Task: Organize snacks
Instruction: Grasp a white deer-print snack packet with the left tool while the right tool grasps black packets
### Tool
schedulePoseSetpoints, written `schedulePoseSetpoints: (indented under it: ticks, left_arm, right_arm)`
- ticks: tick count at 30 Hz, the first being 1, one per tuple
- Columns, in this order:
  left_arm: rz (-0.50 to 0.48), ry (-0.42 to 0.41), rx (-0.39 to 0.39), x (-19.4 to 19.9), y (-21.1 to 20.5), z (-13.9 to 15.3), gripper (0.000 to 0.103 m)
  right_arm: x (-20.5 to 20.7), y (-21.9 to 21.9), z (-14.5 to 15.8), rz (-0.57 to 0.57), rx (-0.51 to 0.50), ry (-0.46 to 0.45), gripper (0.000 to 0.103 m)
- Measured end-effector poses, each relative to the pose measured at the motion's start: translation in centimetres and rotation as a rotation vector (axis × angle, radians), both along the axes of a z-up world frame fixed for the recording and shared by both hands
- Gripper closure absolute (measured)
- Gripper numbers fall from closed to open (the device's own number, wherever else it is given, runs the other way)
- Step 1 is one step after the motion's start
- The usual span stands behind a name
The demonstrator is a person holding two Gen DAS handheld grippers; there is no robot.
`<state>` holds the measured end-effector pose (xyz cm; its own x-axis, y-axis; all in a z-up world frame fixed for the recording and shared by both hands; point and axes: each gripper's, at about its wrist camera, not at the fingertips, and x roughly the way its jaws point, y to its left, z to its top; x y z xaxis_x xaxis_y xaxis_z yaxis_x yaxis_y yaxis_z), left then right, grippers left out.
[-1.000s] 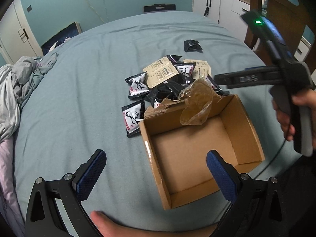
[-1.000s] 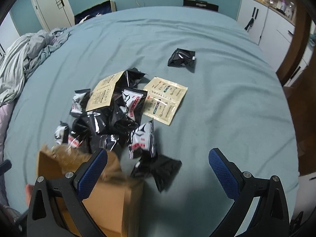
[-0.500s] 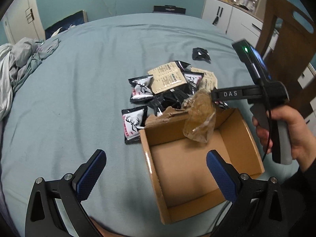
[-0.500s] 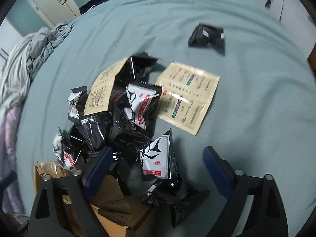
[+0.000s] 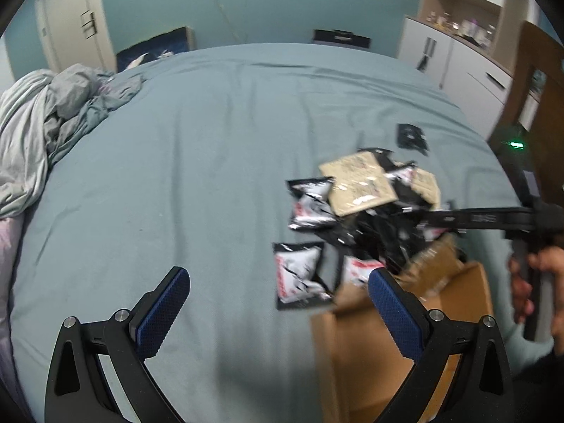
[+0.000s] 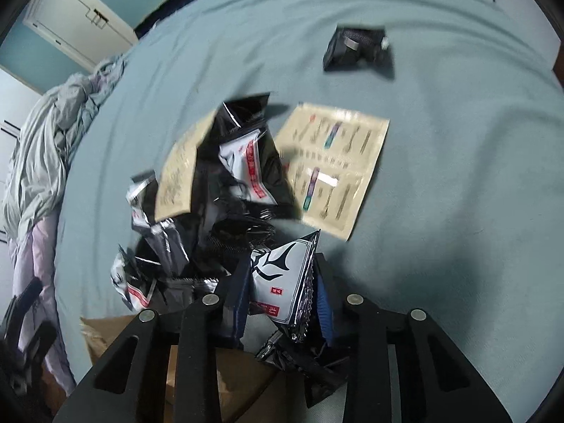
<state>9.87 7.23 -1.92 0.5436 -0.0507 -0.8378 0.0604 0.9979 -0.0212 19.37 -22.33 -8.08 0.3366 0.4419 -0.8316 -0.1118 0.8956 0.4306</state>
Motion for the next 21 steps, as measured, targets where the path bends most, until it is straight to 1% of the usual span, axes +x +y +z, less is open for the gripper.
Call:
schedulePoseSetpoints:
  ticks: [5, 10, 13, 17, 19, 21]
  left_arm:
    - [0.011, 0.051, 0.014, 2.5, 0.6, -2.1, 0.0]
    - [0.001, 0.115, 0.015, 5.1, 0.7, -4.8, 0.0]
    - [-0.021, 0.171, -0.025, 6.4, 0.6, -6.4, 0.0]
    - [-0.034, 0.257, -0.132, 7.5, 0.7, -7.8, 0.0]
    - [-0.041, 0.307, -0.152, 8.2, 0.5, -8.6, 0.0]
    - [-0.054, 0.342, -0.183, 8.6, 0.3, -9.2, 0.006]
  right_arm:
    - [-1.7, -0.1, 2.8, -0.039, -0.051, -0.112, 0.073]
    - [-4.0, -0.1, 4.8, -0.044, -0.051, -0.18, 0.073]
    - [-5.8, -0.4, 5.9, -0.043, -0.062, -0.216, 0.073]
    - [-7.6, -1.1, 7.1, -0.049, -0.039, -0.236, 0.073]
    - [-8.6, -1.5, 7.5, -0.054, -0.032, -0.247, 0.073]
    - [-9.7, -2.0, 7.8, -0.061, -0.026, -0.254, 0.073]
